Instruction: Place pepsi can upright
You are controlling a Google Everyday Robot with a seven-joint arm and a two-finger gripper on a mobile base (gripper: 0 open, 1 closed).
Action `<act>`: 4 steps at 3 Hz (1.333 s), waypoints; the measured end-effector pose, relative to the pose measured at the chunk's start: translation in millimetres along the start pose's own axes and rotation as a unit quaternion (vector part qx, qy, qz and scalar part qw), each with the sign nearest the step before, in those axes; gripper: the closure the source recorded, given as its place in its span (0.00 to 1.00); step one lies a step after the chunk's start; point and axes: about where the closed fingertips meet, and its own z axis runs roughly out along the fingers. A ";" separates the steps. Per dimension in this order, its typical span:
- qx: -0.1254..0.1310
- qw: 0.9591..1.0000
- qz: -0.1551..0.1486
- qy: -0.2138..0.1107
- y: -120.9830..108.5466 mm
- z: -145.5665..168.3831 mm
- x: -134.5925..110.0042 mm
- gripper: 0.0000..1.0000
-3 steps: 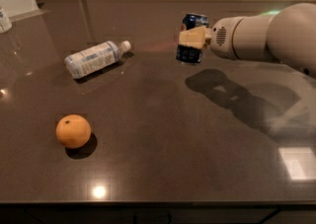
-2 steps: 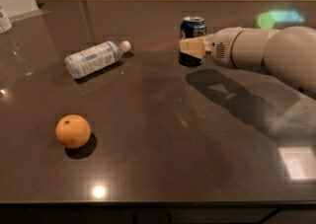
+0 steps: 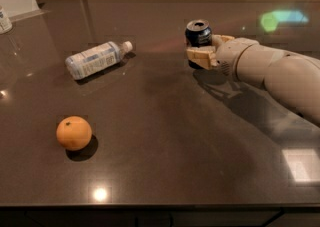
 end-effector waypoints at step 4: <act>-0.051 0.997 0.057 -0.016 31.1 12.7 -12.7 1.00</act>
Offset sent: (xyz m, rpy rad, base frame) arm 0.0260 -0.0217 -0.0108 0.0578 0.0006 -0.1198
